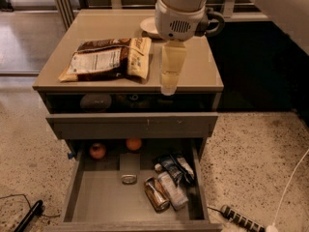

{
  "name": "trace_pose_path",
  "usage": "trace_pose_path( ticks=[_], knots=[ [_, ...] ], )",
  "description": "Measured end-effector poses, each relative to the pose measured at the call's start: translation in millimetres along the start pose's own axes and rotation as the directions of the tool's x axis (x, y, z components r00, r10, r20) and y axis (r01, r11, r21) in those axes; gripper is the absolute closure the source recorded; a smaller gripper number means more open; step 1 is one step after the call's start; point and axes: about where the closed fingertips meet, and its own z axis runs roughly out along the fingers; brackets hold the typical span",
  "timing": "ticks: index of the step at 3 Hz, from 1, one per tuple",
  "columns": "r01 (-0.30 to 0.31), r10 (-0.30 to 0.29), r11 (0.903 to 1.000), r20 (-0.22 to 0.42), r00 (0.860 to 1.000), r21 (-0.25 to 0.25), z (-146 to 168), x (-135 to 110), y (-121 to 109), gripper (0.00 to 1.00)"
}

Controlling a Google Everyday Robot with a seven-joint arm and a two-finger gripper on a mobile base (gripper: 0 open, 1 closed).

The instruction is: Place brown chip bag into middle drawer

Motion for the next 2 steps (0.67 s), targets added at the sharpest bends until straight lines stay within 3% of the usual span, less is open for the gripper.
trace_pose_path(
  ticks=[1,2],
  knots=[
    [0.021,-0.02,0.9996,0.051,0.999,-0.018,6.5,-13.5,-19.9,0.0],
    [0.049,-0.043,0.9952,0.069,0.997,-0.085,51.0,-47.2,-77.8,0.0]
  ],
)
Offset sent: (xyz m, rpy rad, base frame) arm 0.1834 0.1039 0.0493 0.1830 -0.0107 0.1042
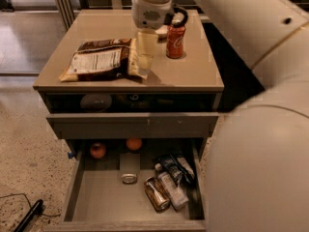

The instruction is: Place brown chip bag into middle drawer

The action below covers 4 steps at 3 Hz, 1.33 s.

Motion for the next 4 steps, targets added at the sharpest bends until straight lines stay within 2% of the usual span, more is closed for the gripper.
trace_pose_path(
  ticks=[1,2,3,4],
  knots=[
    [0.017,-0.017,0.9998,0.001,1.0,0.008,19.5,-30.7,-45.8,0.0],
    [0.006,-0.013,0.9941,0.059,0.998,0.108,4.7,-45.6,-75.8,0.0],
    [0.007,-0.014,0.9931,0.059,0.998,0.117,4.9,-46.8,-76.8,0.0],
    [0.023,-0.03,0.983,0.035,0.999,0.182,20.2,-56.8,-74.4,0.0]
  ],
)
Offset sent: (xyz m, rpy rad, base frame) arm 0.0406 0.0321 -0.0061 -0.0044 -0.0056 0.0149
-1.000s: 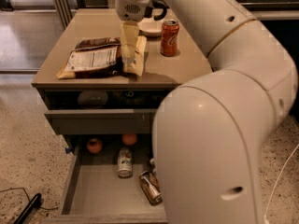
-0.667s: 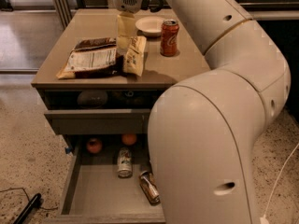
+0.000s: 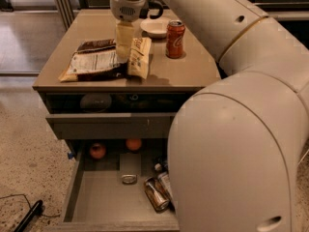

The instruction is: Place brown chip bag into middle drawer

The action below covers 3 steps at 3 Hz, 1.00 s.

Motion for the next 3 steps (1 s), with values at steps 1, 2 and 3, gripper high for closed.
trace_pose_path(
  ticks=[1,2,3],
  knots=[
    [-0.001,0.001,1.0,0.001,1.0,0.0,-0.5,0.0,-0.4,0.0],
    [0.006,-0.006,0.9999,0.01,1.0,-0.016,4.9,-0.5,-9.0,0.0],
    [0.035,-0.035,0.9982,0.009,0.999,-0.049,18.6,-10.7,-23.4,0.0]
  ],
)
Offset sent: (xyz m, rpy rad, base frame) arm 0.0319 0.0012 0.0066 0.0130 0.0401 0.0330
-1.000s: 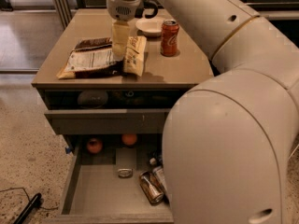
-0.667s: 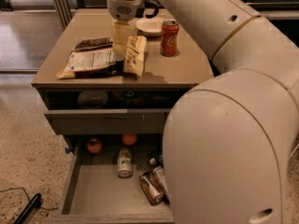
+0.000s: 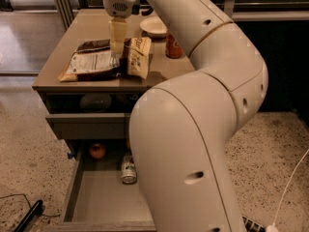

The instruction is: Place brown chip bag into middle drawer

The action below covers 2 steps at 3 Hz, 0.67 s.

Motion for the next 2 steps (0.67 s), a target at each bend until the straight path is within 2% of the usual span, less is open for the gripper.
trace_pose_path(
  ticks=[1,2],
  knots=[
    [0.039,-0.04,0.9985,0.035,0.999,0.038,-2.0,-24.3,-25.3,0.0],
    [0.036,-0.038,0.9984,0.048,0.998,0.044,3.0,-28.6,-27.9,0.0]
  ],
)
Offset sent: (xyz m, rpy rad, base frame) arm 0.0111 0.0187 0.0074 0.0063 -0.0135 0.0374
